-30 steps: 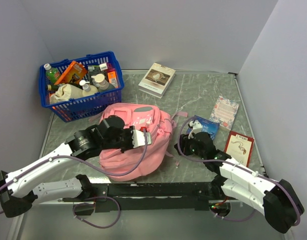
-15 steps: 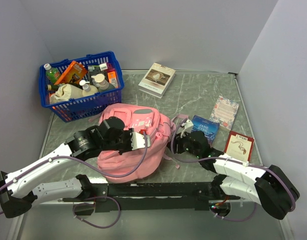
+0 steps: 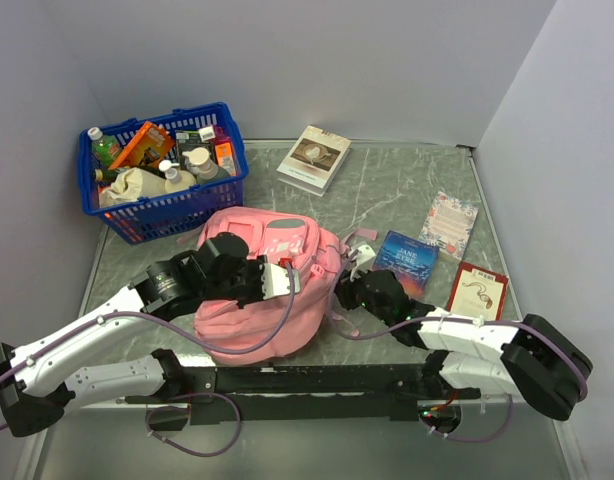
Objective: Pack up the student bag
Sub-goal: Unzip the student bag at the center of the board.
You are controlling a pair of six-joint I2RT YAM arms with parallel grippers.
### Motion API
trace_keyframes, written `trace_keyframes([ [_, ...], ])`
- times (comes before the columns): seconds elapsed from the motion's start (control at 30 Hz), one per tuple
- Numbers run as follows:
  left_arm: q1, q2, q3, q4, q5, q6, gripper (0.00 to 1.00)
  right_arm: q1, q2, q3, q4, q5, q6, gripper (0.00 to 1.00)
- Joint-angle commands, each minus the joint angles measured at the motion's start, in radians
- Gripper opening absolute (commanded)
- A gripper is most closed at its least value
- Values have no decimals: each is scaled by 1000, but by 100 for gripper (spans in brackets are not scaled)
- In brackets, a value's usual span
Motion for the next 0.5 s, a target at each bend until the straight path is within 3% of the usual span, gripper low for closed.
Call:
trace_keyframes([
  [0.0, 40, -13, 14, 64, -150, 49, 1, 33, -64, -3, 50, 113, -22, 28],
  [0.17, 40, -6, -6, 72, -135, 29, 1, 62, -147, -16, -54, 123, -19, 10],
  [0.37, 40, 26, -3, 66, -115, -12, 1, 111, -216, -15, -166, 145, 35, 0],
  [0.47, 40, 66, 12, 57, -95, -41, 1, 160, -239, 10, -250, 160, 78, 0],
])
